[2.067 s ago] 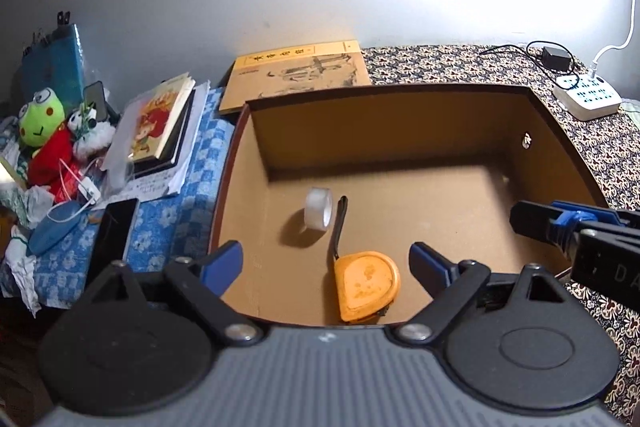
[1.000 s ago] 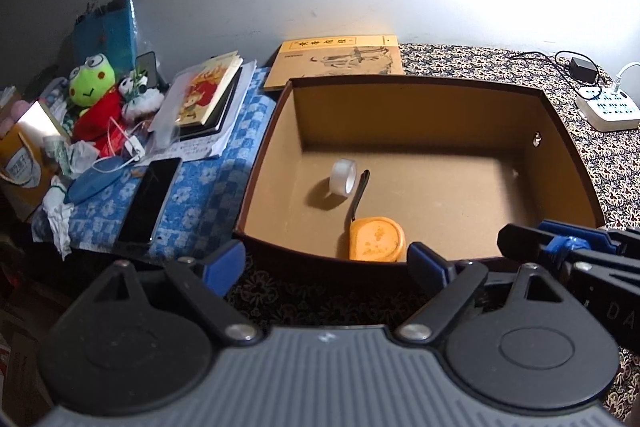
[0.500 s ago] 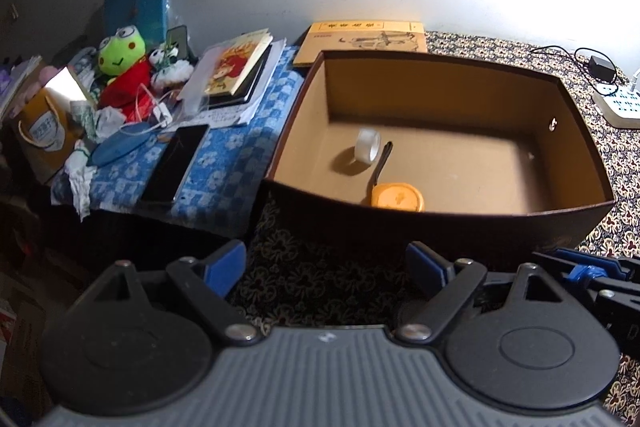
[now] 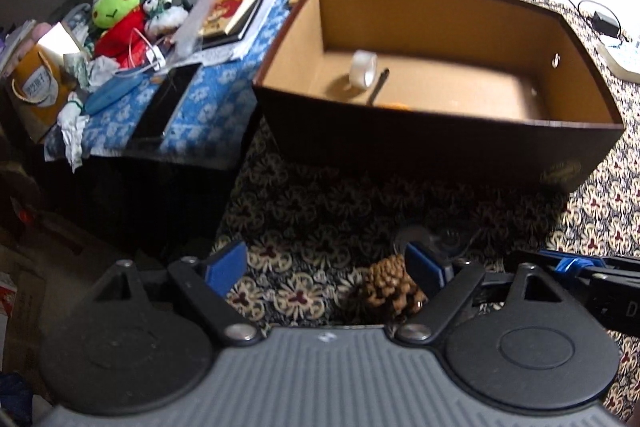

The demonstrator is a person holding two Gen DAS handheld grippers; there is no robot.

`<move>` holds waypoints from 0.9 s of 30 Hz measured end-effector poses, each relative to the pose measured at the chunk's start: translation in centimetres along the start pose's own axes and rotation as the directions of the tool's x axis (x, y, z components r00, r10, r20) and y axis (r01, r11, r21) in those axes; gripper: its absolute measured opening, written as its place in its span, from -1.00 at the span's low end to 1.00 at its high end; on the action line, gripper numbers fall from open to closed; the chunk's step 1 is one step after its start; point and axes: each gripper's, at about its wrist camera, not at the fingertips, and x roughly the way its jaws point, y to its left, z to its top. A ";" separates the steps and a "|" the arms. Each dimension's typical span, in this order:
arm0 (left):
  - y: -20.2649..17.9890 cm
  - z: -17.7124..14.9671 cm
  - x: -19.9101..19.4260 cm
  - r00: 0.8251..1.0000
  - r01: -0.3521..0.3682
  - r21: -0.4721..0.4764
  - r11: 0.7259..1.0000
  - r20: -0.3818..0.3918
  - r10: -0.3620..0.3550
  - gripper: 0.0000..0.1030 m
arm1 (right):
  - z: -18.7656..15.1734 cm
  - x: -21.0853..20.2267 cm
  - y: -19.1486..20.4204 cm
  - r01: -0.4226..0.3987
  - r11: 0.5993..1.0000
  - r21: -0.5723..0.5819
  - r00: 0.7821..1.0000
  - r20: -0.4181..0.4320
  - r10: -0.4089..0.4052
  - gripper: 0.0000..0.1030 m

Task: Organize rigid objects
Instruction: 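Close the right gripper around the pine cone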

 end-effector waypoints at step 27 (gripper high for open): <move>2.3 -4.8 2.6 0.962 0.267 -0.125 0.956 -0.031 -0.273 0.72 | -1.0 1.2 -1.0 -0.026 0.999 0.022 0.996 -0.080 0.028 -0.70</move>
